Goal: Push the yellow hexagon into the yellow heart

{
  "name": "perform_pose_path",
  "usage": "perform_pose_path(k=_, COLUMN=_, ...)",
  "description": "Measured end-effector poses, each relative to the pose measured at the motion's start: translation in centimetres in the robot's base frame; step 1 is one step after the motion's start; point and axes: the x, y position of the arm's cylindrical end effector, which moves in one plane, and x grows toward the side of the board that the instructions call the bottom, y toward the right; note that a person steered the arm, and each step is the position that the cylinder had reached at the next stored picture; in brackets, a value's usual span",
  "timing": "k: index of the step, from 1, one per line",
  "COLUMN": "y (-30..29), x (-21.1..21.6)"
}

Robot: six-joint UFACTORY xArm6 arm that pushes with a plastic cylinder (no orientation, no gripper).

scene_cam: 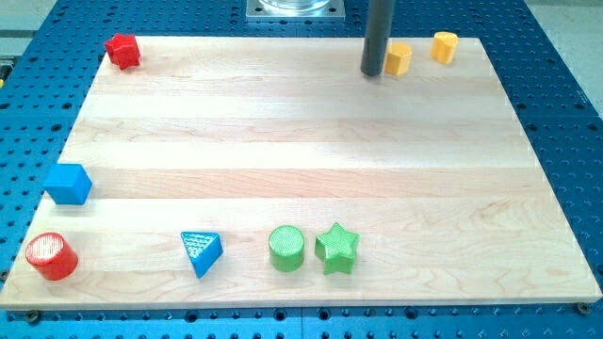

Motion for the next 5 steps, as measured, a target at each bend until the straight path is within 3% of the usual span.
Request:
perform_pose_path(k=1, y=2.7, x=0.3)
perform_pose_path(k=3, y=-2.3, x=-2.1)
perform_pose_path(k=4, y=2.7, x=-2.2)
perform_pose_path(k=5, y=3.3, x=-2.2)
